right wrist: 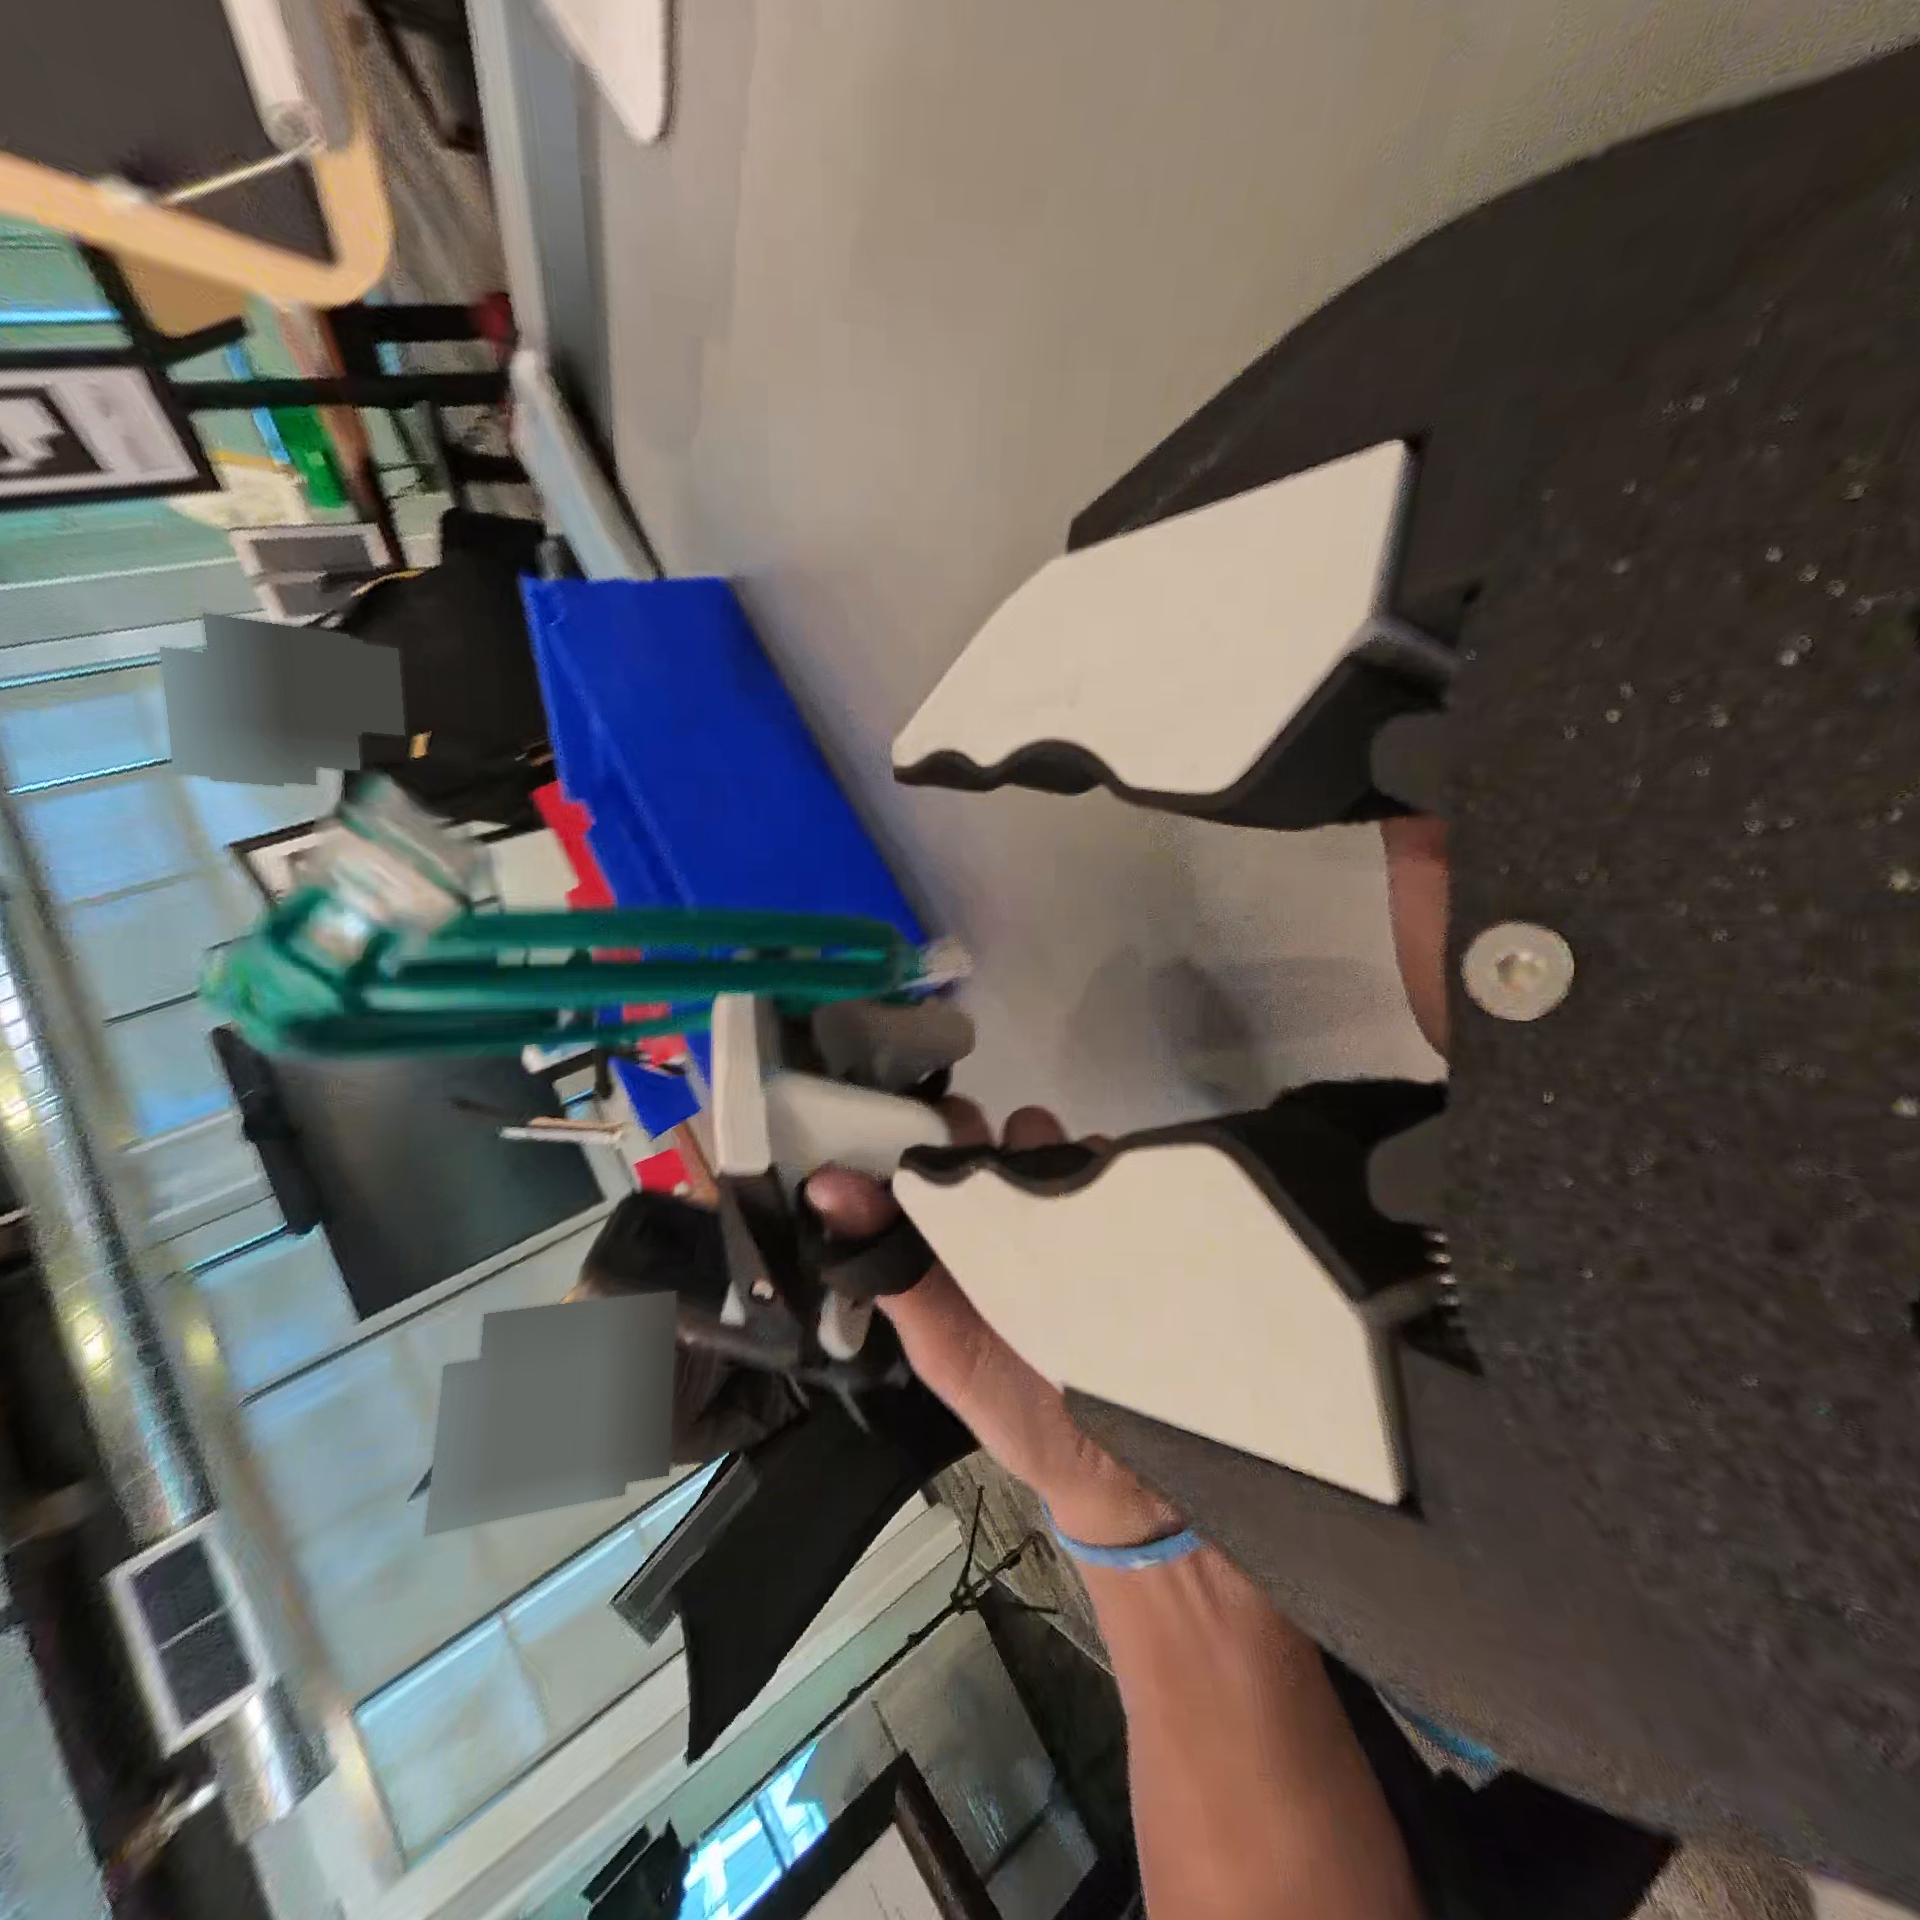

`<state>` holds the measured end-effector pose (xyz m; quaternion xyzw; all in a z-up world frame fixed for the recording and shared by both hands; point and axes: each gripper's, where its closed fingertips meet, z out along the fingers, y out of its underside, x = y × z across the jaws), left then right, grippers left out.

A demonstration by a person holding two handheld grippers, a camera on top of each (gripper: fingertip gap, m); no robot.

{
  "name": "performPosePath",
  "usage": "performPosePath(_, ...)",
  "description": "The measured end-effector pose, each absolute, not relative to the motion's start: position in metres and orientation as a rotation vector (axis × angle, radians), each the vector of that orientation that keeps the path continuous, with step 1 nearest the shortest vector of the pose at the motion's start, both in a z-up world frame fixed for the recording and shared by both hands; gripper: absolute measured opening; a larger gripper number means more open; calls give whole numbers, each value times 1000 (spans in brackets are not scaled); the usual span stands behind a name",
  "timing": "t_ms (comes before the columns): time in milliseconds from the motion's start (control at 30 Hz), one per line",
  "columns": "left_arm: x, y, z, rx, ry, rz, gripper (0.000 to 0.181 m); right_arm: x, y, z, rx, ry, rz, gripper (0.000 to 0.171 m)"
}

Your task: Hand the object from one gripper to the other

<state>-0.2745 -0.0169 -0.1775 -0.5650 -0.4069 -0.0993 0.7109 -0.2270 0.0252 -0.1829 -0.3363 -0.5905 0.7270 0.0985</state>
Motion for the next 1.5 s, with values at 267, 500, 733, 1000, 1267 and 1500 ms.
performPosePath(267, -249, 12, -175, -1140, -848, -574, 12, -216, 11, -170, -702, -1717, 1992, 11)
performPosePath(500, -263, -3, -191, -1286, -867, -368, 34, -234, 62, -172, -785, -1749, 1728, 6)
performPosePath(733, -255, -5, -181, -1478, -692, -166, 41, -237, 79, -188, -473, -1801, 1095, 5)
performPosePath(1000, -219, 24, -165, -1506, -566, -200, 44, -232, 36, -210, -144, -1760, 607, 6)
performPosePath(1267, -237, 9, -183, -1555, -690, -131, 11, -230, 21, -237, -242, -1909, 682, 9)
performPosePath(1500, -270, -27, -185, -1689, -670, 311, 10, -212, 30, -249, -505, -2191, 1144, 39)
